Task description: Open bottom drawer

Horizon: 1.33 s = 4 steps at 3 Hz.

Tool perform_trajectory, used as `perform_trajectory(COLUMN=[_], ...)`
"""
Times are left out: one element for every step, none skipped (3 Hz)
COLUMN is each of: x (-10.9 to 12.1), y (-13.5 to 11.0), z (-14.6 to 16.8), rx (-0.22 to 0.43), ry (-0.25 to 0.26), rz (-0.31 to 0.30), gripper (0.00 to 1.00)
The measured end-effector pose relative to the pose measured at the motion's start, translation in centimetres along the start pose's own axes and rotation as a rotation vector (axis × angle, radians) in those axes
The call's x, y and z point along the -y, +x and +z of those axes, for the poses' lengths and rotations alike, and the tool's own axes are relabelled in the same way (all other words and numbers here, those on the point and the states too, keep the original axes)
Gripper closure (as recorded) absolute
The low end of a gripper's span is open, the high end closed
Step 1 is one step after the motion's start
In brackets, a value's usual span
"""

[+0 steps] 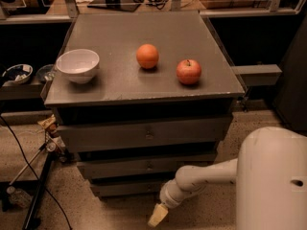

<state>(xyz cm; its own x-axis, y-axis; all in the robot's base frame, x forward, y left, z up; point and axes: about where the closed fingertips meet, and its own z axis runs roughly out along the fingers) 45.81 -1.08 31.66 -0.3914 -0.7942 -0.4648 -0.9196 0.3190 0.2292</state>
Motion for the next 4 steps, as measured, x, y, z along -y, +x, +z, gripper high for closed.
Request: perform_trajectory(x=[1.5,1.7,2.2,5.3], y=[1.1,1.1,1.0,0.4], z=[0.0,0.0,1.0,4.6], rx=[0.002,0.004,-0.007,-0.043], ry=[0.052,0.058,0.077,0.101], rz=[0.021,0.022,-0.003,-0.031], gripper=[0.00,0.00,0.00,0.00])
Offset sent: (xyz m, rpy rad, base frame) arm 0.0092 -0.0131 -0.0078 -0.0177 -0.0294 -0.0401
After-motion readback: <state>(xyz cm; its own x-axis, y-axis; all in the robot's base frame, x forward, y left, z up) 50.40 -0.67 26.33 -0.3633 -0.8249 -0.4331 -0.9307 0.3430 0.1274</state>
